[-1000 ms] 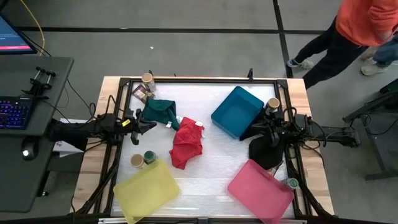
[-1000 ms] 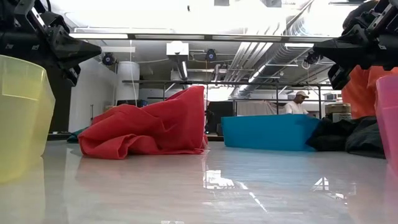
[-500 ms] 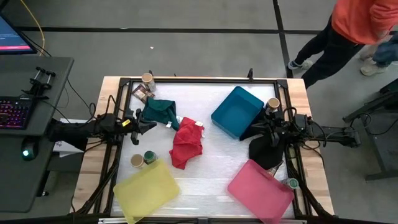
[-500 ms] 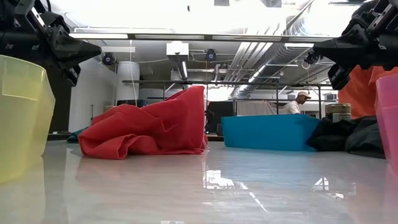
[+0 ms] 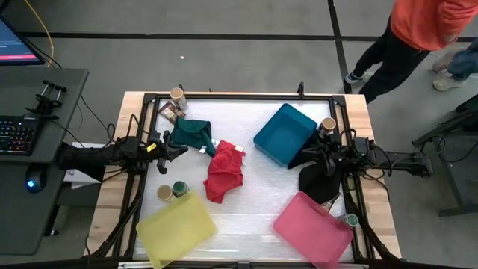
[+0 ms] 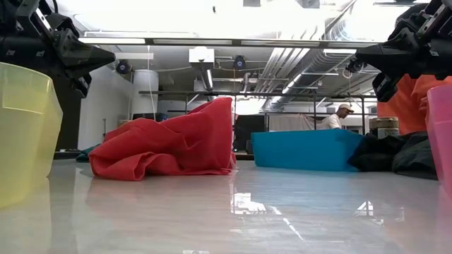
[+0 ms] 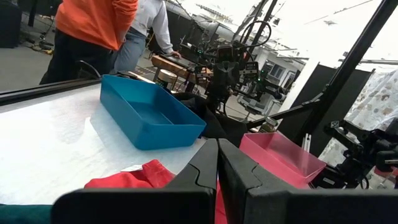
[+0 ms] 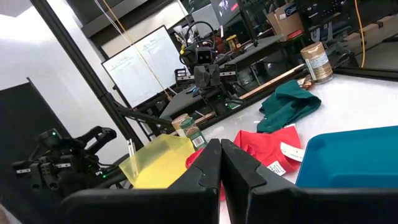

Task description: Sort spices by type

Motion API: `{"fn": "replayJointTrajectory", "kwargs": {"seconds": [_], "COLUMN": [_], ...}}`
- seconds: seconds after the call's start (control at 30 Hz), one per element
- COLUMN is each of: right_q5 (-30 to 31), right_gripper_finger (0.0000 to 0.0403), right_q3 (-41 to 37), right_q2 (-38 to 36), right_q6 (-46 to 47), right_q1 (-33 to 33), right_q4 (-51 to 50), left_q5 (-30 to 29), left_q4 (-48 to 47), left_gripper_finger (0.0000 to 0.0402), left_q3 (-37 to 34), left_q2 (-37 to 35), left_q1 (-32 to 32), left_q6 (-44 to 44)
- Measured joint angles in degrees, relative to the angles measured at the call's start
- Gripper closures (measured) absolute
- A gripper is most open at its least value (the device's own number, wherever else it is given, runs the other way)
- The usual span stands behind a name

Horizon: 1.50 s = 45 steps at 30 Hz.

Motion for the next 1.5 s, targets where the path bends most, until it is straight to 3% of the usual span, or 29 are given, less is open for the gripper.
{"fn": "replayJointTrajectory", "kwargs": {"seconds": [0.63,0.7,0.83,0.9,1.0,1.1,1.23,1.4,1.5], "right_q5": [0.3,2.8,15.6,19.5,13.6,8.6,4.3,3.8,3.8], "right_gripper_finger": [0.0402,0.0402,0.0402,0.0402,0.0402,0.0402,0.0402,0.0399,0.0375], "right_q3": [0.0,0.0,0.0,0.0,1.0,6.0,16.7,34.4,44.8], "right_q2": [0.0,0.0,0.0,0.0,0.8,2.5,6.5,17.1,25.8], "right_q6": [0.1,1.3,21.2,25.8,24.2,20.7,15.3,10.9,10.9], "right_q1": [0.0,0.0,0.0,-0.2,-0.5,-0.5,-0.5,-0.5,-0.5], "right_q4": [0.2,1.9,12.0,16.3,25.9,28.9,17.6,-15.7,-37.5], "left_q5": [0.0,0.0,0.0,0.0,0.0,0.0,0.0,0.0,0.0], "left_q4": [0.0,0.0,0.0,0.0,0.0,0.0,0.0,0.0,0.0], "left_gripper_finger": [0.0401,0.0401,0.0401,0.0401,0.0401,0.0401,0.0401,0.0401,0.0401], "left_q3": [0.0,0.0,0.0,0.0,0.0,0.0,0.0,0.0,0.0], "left_q2": [0.0,0.0,0.0,0.0,0.0,0.0,0.0,0.0,0.0], "left_q1": [0.0,0.0,0.0,0.0,0.0,0.0,0.0,0.0,0.0], "left_q6": [0.0,0.0,0.0,0.0,0.0,0.0,0.0,0.0,0.0]}}
